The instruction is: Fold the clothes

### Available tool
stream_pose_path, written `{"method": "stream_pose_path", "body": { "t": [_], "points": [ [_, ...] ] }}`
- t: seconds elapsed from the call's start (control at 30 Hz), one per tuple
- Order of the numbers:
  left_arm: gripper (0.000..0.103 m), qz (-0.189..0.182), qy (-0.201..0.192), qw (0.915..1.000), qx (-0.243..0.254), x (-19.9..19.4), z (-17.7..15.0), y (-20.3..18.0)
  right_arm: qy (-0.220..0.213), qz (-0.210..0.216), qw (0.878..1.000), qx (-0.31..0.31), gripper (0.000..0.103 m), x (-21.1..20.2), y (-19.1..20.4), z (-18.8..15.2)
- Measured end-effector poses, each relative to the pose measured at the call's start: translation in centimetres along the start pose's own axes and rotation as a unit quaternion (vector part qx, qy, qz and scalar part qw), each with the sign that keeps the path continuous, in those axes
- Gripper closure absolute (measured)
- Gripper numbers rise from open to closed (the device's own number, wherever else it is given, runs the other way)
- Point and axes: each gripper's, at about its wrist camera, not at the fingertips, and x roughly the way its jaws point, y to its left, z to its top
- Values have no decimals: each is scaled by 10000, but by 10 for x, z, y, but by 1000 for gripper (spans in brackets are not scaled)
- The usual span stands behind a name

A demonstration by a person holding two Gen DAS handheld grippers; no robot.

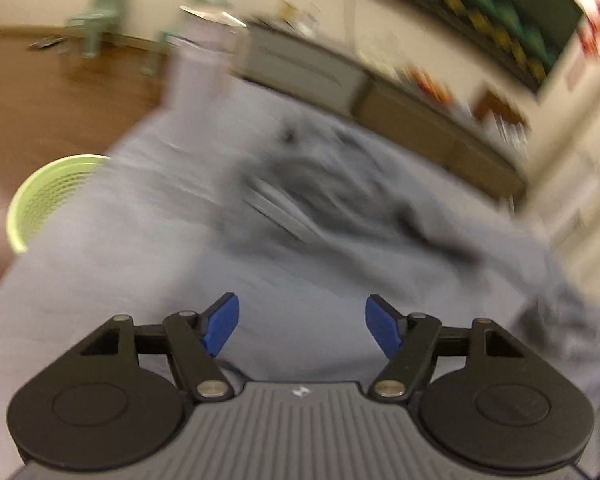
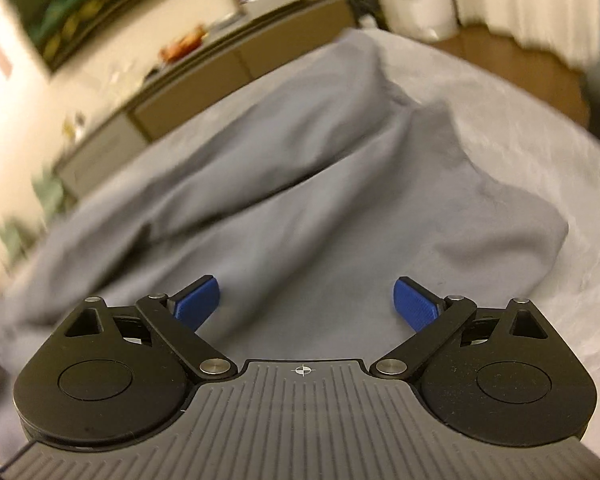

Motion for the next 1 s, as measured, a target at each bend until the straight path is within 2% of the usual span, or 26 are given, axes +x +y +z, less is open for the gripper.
{"method": "stream_pose_path", "body": {
  "t": [0.1,0.17,0.27,0.37,0.4,0.53,0.7,0.73,0.8,0.83,0.87,0.9,0.93,1.0],
  "points": [
    [35,278,568,9969,464,33,-10,-17,120,-13,9998,178,15,8,-26,10],
    [35,441,686,9954,499,42,-15,-15,81,-117,9999,-19,16,8,-36,14],
    [36,601,664,9952,396,48,-13,-6,-99,-808,9927,-887,20,15,-34,16],
    [36,805,666,9934,464,57,-10,-12,-219,-1440,9712,-1885,24,36,-24,17],
    [36,924,660,9917,611,63,-6,-14,-273,-1494,9684,-1978,24,41,-24,20],
    [35,1366,629,9825,1102,87,5,-37,-384,-1516,9690,-1915,25,56,-25,37],
    [37,1439,649,9810,1129,106,17,-51,-536,-1690,9688,-1733,25,68,-28,53],
    [40,1409,676,9820,1064,103,17,-49,-526,-1702,9691,-1706,25,68,-29,54],
    [40,1162,570,9900,567,84,21,-40,-380,-1746,9705,-1617,27,65,-28,58],
    [39,997,487,9935,247,72,24,-36,-398,-1752,9712,-1563,29,58,-27,59],
    [37,736,366,9963,-265,61,26,-30,-540,-1683,9729,-1491,26,44,-25,59],
    [32,470,242,9955,-781,49,28,-25,-703,-1550,9756,-1389,21,30,-23,59],
    [30,202,118,9913,-1294,38,30,-20,-845,-1376,9792,-1231,18,17,-23,60],
    [29,-194,31,9822,-1869,36,34,-26,-957,-924,9878,-805,16,2,-21,60]
  ]
}}
